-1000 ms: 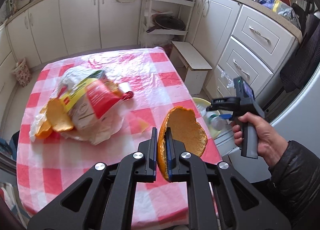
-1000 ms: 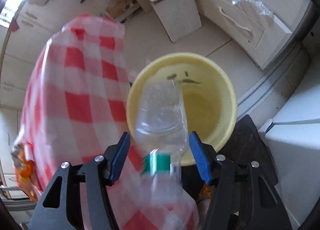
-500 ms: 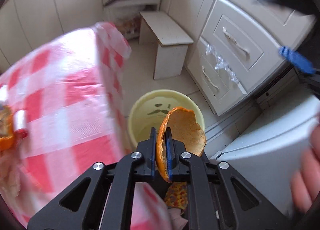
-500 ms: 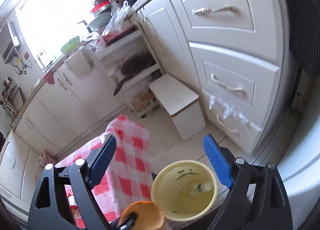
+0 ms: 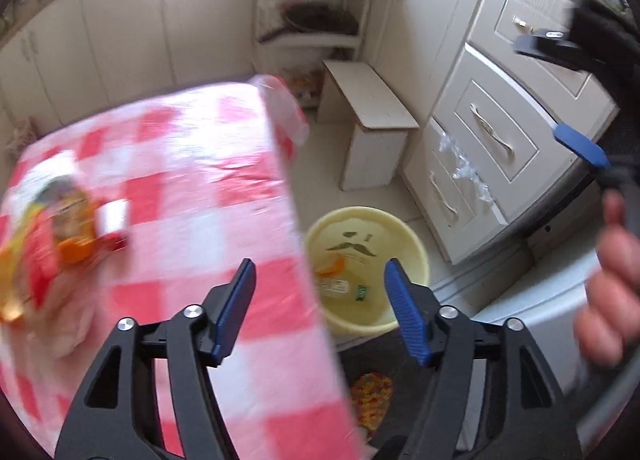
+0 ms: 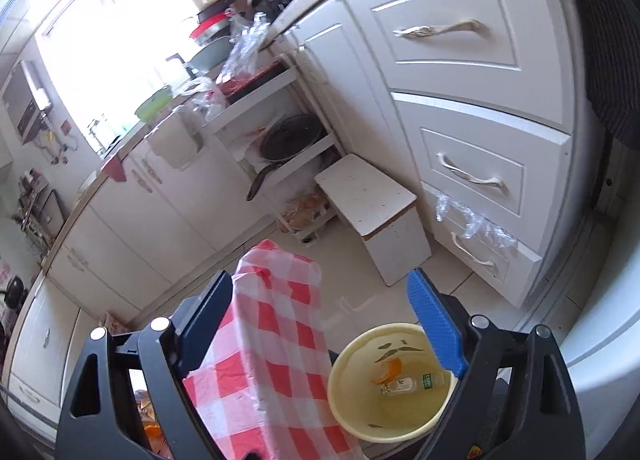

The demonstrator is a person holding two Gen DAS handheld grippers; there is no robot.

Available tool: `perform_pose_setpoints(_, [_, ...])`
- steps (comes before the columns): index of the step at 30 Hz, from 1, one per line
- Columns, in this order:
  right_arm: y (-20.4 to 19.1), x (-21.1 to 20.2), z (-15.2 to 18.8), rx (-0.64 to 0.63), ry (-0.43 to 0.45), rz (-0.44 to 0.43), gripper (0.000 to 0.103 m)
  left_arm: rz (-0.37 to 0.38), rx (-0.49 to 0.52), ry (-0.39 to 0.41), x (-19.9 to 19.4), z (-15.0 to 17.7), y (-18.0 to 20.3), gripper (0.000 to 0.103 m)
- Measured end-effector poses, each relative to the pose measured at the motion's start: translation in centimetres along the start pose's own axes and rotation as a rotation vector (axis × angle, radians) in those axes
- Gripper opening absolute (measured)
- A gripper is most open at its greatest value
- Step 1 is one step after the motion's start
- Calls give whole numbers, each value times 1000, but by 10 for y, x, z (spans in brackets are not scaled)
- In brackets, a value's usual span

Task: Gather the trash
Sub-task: 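Return the right gripper to the table and grasp the snack bag, then lift the yellow-red snack bag with the right gripper while the left gripper holds the peel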

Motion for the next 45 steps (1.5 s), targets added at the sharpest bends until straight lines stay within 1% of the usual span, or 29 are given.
perform_pose_setpoints(1, [-8, 0, 4, -18, -2, -9, 85, -27, -10, 22, -17, 13, -16, 72])
perform_pose_setpoints(3, [-25, 1, 15, -55, -15, -27, 85, -64, -40, 41, -42, 38, -47, 74])
perform_pose_setpoints(4, [-32, 1, 20, -70, -21, -33, 85, -87, -58, 40, -51, 52, -65, 75])
perform_pose_setpoints(5, [-40, 1, 26, -87, -30, -42, 85, -124, -92, 29, -63, 74, -92, 75])
perform_pose_setpoints(6, [-47, 2, 32, -100, -39, -53, 85, -145, -125, 21, -71, 88, -112, 75])
perform_pose_setpoints(7, [-56, 2, 40, -116, -54, -70, 85, -168, -174, 7, -78, 103, -137, 75])
perform_pose_setpoints(9, [-73, 3, 58, -149, -90, -103, 85, -210, -268, -3, -91, 124, -182, 75])
perform_pose_setpoints(10, [-81, 4, 66, -166, -105, -114, 85, -228, -304, 0, -96, 129, -198, 74])
perform_pose_setpoints(11, [-89, 5, 76, -191, -123, -125, 85, -257, -350, 12, -107, 136, -223, 74])
perform_pose_setpoints(13, [-104, 9, 94, -243, -153, -141, 85, -291, -400, 37, -124, 141, -253, 74])
perform_pose_setpoints(14, [-114, 11, 106, -276, -172, -151, 85, -306, -413, 49, -131, 142, -266, 74])
perform_pose_setpoints(17, [-140, 19, 140, -363, -241, -190, 85, -326, -412, 74, -140, 135, -283, 74])
perform_pose_setpoints(19, [-154, 22, 161, -412, -282, -211, 85, -322, -395, 80, -138, 133, -284, 74])
perform_pose_setpoints(21, [-167, 25, 179, -453, -320, -238, 85, -318, -354, 79, -129, 122, -283, 75])
perform_pose_setpoints(23, [-182, 27, 197, -480, -359, -273, 85, -333, -312, 84, -122, 109, -283, 75])
perform_pose_setpoints(25, [-195, 30, 213, -492, -397, -300, 85, -339, -302, 85, -111, 94, -293, 75])
perform_pose_setpoints(28, [-210, 36, 236, -498, -455, -326, 85, -348, -298, 64, -89, 77, -312, 75])
perform_pose_setpoints(30, [-215, 43, 252, -503, -499, -325, 83, -348, -301, 50, -77, 68, -322, 75])
perform_pose_setpoints(31, [-216, 46, 259, -505, -524, -325, 79, -343, -298, 43, -68, 62, -326, 75])
perform_pose_setpoints(33, [-219, 50, 272, -505, -573, -330, 75, -340, -266, 33, -56, 54, -327, 75])
perform_pose_setpoints(34, [-219, 51, 275, -505, -590, -336, 70, -334, -241, 25, -49, 50, -326, 73])
perform_pose_setpoints(35, [-221, 52, 282, -511, -613, -344, 62, -322, -224, 20, -45, 48, -324, 61])
perform_pose_setpoints(36, [-221, 53, 285, -515, -627, -348, 59, -301, -210, 9, -40, 47, -320, 52])
perform_pose_setpoints(37, [-223, 53, 289, -522, -642, -357, 50, -273, -201, -7, -34, 48, -315, 31])
perform_pose_setpoints(38, [-225, 52, 292, -527, -655, -373, 36, -242, -193, -24, -29, 50, -309, 13])
perform_pose_setpoints(40, [-227, 50, 292, -544, -650, -378, 24, -227, -180, -23, -30, 53, -302, 7])
perform_pose_setpoints(41, [-228, 48, 290, -551, -643, -385, 18, -225, -179, -16, -34, 54, -299, 7])
perform_pose_setpoints(42, [-229, 44, 288, -555, -645, -398, 14, -218, -182, -9, -39, 56, -297, 7])
perform_pose_setpoints(45, [-231, 28, 280, -566, -628, -438, 11, -189, -204, 13, -59, 64, -290, 6])
Point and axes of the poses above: each gripper's, at about its wrist camera, not at the fingertips, and x roughly the way its jaws point, y to its right, z to its underside, the point moved 10 cm from there along x, roughly the way its jaws point, and after that the axes turned 5 degrees about x, right-handed, at the moved point
